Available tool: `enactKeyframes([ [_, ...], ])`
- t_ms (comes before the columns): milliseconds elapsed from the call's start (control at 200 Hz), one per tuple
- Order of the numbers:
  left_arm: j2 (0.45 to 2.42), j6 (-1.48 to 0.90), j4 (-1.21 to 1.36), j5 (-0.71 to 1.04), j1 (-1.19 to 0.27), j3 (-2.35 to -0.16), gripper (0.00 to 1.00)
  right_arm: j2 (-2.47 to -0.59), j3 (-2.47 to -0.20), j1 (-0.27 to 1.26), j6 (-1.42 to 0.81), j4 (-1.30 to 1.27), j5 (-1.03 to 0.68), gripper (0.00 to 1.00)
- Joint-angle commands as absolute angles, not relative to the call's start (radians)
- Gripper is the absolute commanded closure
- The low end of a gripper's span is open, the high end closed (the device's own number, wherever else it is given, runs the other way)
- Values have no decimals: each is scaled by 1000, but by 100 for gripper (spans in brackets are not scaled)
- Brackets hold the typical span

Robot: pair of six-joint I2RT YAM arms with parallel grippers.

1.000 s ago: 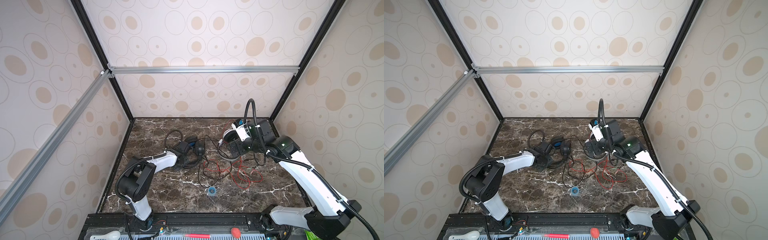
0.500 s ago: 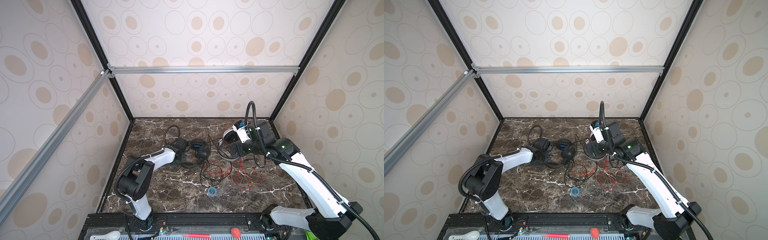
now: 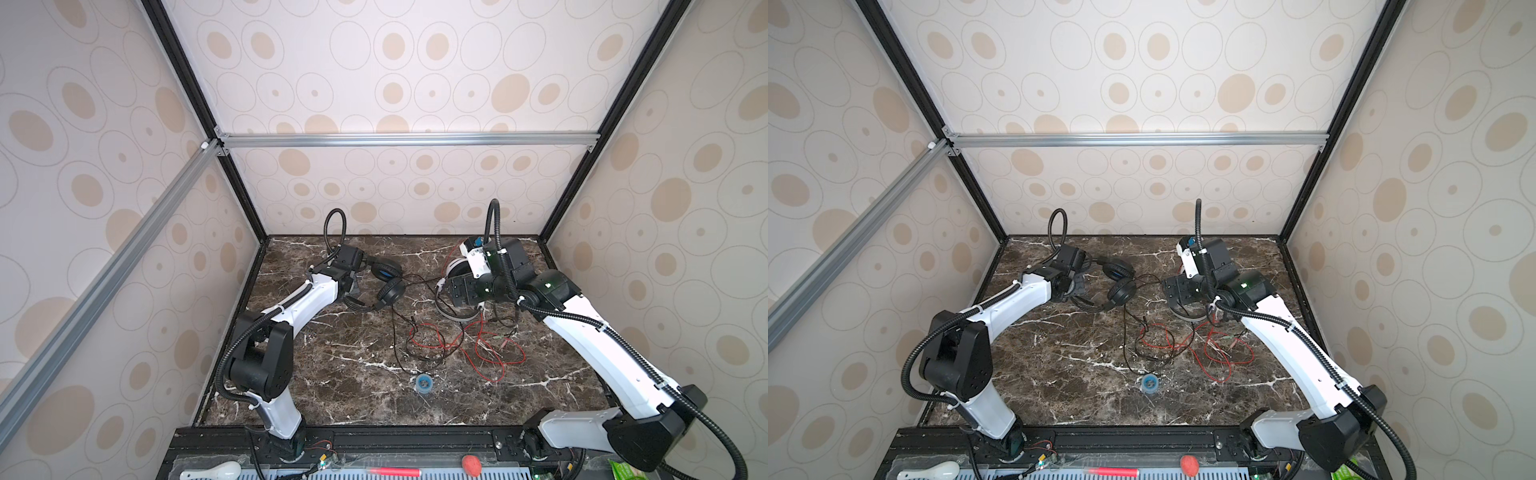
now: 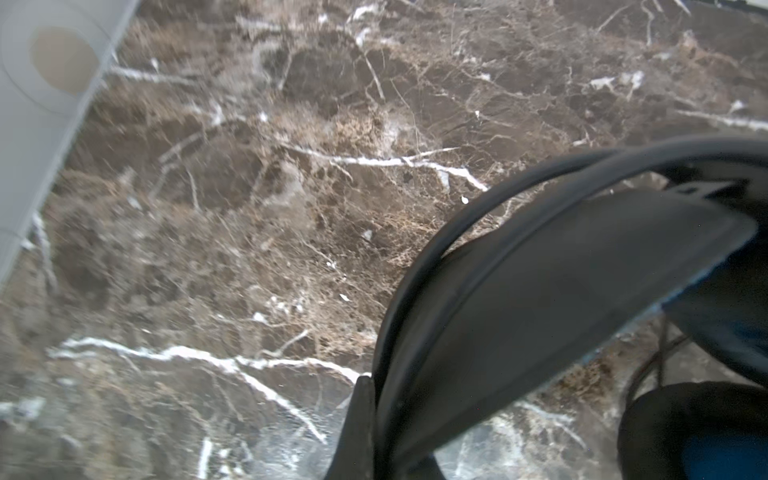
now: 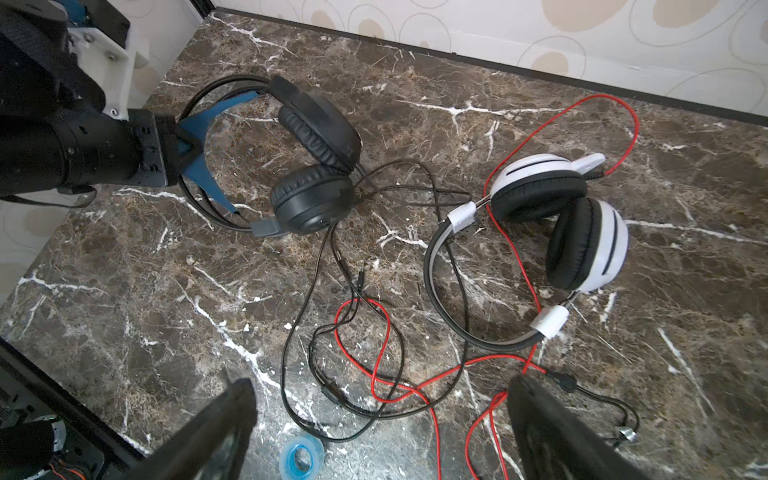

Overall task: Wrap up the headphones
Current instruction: 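Lift the black-and-blue headset up with the left gripper, away from the table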

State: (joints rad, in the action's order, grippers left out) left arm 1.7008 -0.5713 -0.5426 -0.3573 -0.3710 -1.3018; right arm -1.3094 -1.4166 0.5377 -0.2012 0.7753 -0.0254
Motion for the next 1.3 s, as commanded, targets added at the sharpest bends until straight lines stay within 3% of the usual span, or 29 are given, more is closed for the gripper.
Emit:
enactKeyframes([
  [0,1620,-376,-443,-385,-373,-1340,100,-1322,-1478,545,-200,729,-51,2],
  [205,1563,-168,-388,-329,-378,-1411,100,-1326,-1516,544,-50,664,-193,0],
  [410,1551,-30,-409,-468,-380,-1522,100,-1286,-1460,533,68,568,-270,0],
  [605,1508,80,-402,-500,-380,-1620,100,-1310,-1418,507,37,449,-387,0],
  [930,1565,-109,-647,-300,-380,-1876,100,-1327,-1182,475,-25,151,-462,2],
  [1295,1504,-205,-740,-174,-379,-1927,100,-1398,-1088,432,-22,-68,-476,2],
])
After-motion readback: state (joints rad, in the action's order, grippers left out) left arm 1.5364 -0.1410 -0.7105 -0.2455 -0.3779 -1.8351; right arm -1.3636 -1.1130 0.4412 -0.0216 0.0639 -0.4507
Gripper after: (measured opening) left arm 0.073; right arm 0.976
